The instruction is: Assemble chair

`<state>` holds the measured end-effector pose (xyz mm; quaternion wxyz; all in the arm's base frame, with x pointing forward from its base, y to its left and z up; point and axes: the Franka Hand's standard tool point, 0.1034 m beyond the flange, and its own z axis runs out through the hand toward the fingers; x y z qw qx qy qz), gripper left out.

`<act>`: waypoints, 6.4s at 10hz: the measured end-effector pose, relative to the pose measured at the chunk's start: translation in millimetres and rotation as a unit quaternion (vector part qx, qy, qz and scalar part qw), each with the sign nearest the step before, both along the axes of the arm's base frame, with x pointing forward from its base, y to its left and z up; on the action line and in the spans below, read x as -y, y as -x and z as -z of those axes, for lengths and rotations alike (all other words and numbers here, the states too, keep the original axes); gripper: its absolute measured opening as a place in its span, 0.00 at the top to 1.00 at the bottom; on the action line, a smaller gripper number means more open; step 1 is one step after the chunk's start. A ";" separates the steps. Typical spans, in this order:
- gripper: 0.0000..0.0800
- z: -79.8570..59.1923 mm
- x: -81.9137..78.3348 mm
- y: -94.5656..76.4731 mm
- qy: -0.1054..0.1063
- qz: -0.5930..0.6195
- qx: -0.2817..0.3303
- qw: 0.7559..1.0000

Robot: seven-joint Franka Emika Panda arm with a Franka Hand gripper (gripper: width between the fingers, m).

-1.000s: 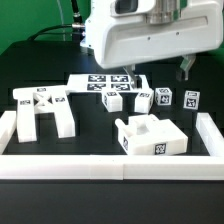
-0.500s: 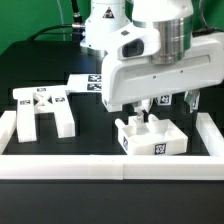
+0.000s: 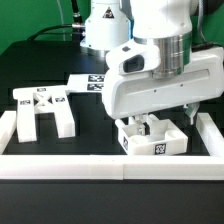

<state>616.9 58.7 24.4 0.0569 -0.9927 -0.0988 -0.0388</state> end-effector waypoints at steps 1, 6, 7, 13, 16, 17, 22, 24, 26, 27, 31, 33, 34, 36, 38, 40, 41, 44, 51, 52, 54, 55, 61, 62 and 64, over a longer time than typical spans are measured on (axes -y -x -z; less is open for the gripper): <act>0.19 5.7 -0.8 3.2 0.000 0.000 -0.001 1.000; 0.30 8.1 -1.5 10.3 0.001 0.003 -0.007 1.000; 0.30 8.6 -1.7 10.3 0.001 0.003 -0.008 1.000; 0.95 8.3 -1.9 9.6 0.001 0.002 -0.007 1.000; 0.95 8.1 -1.9 9.3 0.001 0.002 -0.006 1.000; 0.95 8.1 -1.9 9.3 0.001 0.002 -0.006 1.000; 0.95 9.0 -11.8 1.2 -0.007 0.068 -0.008 0.998; 0.95 6.0 -27.3 -12.9 -0.012 0.097 -0.007 0.995; 0.95 3.2 -41.2 -25.5 -0.016 0.100 -0.003 0.995; 0.95 2.4 -47.7 -28.9 -0.017 0.101 0.000 0.995; 0.95 0.9 -54.8 -34.4 -0.017 0.104 -0.004 0.994; 0.95 0.7 -54.6 -34.5 -0.017 0.104 -0.005 0.994; 0.95 0.8 -53.9 -34.5 -0.017 0.104 -0.005 0.994; 0.66 2.3 -42.2 -34.3 -0.009 0.109 -0.008 0.994; 0.43 -0.3 -31.2 -35.3 -0.004 0.113 -0.006 0.994; 0.28 -14.0 -33.6 -33.4 -0.005 0.101 0.002 0.995; 0.20 -22.0 -31.8 -27.6 -0.003 0.087 0.004 0.996; 0.19 -40.1 -27.2 -8.1 0.003 0.067 0.004 0.998; 0.19 -41.9 -26.6 7.9 0.004 0.088 0.002 0.996; 0.19 -43.7 -22.3 25.6 0.006 0.110 -0.009 0.994; 0.19 -38.1 -2.2 47.7 0.011 0.135 -0.017 0.991; 0.19 -36.8 8.7 56.9 0.015 0.127 -0.020 0.992; 0.19 -37.4 12.1 69.1 0.015 0.154 -0.020 0.988; 0.19 -34.1 13.5 86.3 0.015 0.173 -0.029 0.984; 0.19 -30.8 17.3 94.8 0.015 0.187 -0.042 0.981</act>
Offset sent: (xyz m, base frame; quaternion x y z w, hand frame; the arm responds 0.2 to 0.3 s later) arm -0.0144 -0.0024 -0.0011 -0.0016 -0.0255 0.0104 0.9996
